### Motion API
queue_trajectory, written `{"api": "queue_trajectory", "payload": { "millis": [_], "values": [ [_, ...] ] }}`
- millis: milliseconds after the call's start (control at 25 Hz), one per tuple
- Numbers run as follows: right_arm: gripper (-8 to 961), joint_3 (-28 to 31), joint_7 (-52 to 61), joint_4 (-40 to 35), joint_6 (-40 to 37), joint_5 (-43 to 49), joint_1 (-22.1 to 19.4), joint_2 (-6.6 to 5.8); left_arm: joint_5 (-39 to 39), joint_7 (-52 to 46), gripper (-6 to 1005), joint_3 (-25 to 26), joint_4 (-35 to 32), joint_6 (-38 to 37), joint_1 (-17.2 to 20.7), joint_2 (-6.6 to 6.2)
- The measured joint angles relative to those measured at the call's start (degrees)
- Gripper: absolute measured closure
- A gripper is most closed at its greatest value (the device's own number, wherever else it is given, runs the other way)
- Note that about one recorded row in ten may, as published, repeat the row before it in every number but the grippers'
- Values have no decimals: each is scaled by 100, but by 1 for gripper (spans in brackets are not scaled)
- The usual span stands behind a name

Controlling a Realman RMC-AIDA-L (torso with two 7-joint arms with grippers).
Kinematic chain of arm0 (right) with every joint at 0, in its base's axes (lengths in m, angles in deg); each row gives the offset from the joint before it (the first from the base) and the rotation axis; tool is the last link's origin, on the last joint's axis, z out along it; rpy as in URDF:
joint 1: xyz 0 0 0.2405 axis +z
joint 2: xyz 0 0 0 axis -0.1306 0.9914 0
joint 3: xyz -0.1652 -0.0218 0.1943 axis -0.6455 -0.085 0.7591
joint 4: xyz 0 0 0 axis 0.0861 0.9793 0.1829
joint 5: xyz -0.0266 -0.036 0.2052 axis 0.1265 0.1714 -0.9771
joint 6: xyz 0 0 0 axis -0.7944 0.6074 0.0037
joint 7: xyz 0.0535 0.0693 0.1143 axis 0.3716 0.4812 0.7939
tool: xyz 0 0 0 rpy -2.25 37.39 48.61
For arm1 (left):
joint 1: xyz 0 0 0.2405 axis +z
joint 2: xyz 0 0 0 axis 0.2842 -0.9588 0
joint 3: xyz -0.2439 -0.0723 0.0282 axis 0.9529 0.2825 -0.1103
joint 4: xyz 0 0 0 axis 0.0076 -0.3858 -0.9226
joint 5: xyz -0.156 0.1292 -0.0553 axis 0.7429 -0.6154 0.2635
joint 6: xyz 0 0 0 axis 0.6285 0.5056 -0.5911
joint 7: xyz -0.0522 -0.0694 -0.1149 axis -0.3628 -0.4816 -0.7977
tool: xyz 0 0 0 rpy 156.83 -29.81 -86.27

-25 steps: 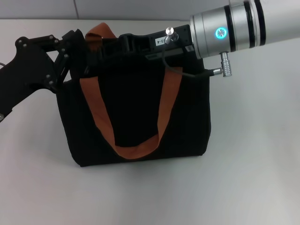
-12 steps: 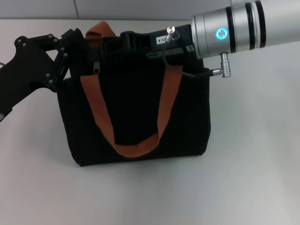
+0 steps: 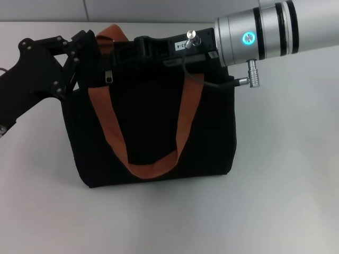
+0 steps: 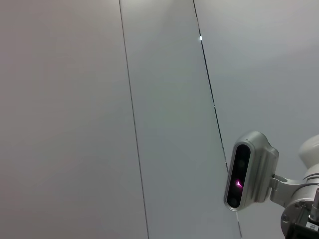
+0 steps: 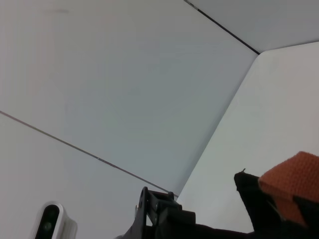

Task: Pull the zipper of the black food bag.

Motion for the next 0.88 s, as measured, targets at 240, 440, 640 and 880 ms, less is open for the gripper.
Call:
{"api": "queue_trajectory", "payload": {
  "millis": [240, 440, 640, 880],
  "values": [
    [653, -109, -29, -18, 85, 10, 24, -1, 2, -4, 958, 3, 2, -5, -17, 0],
    [760, -161, -86, -23, 141, 3, 25, -3, 3, 3, 957, -10, 34, -14, -24, 0],
    [846, -162, -183, -30, 146, 3, 25, -2, 5, 19, 956, -7, 72, -21, -29, 0],
    [907, -209, -374, -160, 238, 9, 30, 3, 39, 22, 955, 5, 73, 23, 5, 0]
  ]
}}
